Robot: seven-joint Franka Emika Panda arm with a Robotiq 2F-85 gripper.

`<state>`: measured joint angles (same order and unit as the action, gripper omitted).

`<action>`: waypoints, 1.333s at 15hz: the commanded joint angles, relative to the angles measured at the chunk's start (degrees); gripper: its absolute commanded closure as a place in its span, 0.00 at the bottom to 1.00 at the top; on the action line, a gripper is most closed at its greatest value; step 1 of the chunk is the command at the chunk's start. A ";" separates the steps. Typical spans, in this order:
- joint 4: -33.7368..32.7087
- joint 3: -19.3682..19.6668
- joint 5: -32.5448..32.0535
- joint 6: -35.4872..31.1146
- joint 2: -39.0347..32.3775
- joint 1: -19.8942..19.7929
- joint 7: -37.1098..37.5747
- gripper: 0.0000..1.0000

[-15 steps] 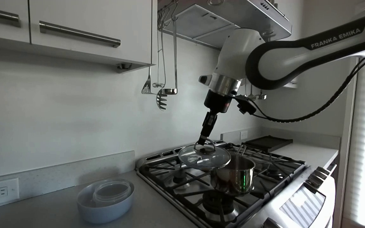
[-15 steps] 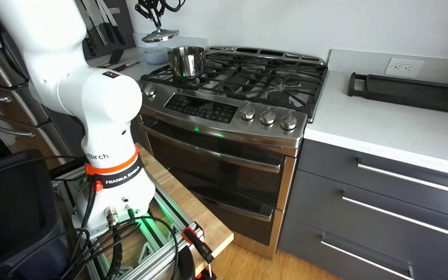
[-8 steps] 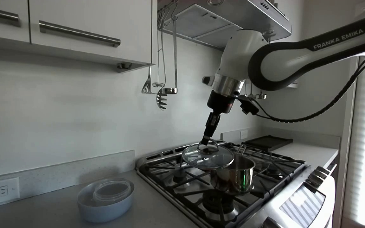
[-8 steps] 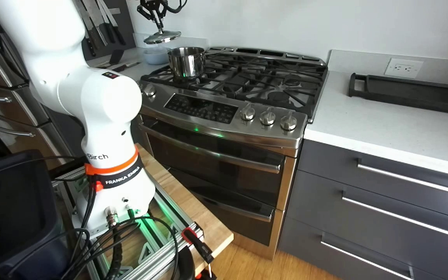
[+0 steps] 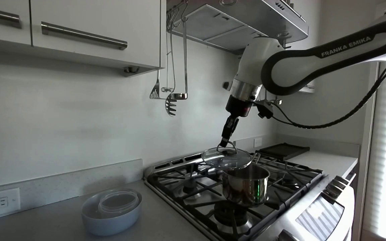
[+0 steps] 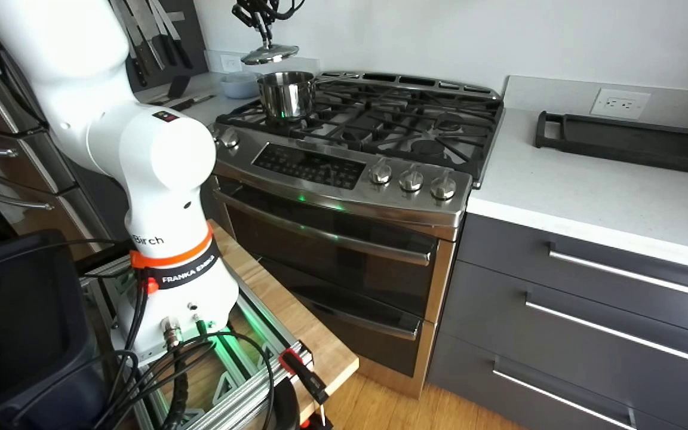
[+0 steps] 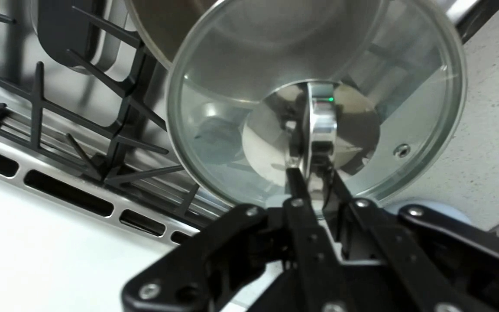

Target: Put the lid on the pot

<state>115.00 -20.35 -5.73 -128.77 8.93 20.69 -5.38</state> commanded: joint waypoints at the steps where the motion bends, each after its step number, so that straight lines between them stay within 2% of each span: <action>1: 4.59 1.27 1.98 -0.40 4.92 -0.86 0.39 0.96; 6: 10.83 2.57 2.56 -4.80 8.85 -1.31 0.54 0.96; 12: 16.78 3.73 3.87 -16.58 10.36 -1.68 2.09 0.96; 20: 16.99 4.76 5.82 -14.75 9.71 -1.54 1.32 0.96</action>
<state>131.34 -16.05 -1.49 -144.51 17.07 19.04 -3.50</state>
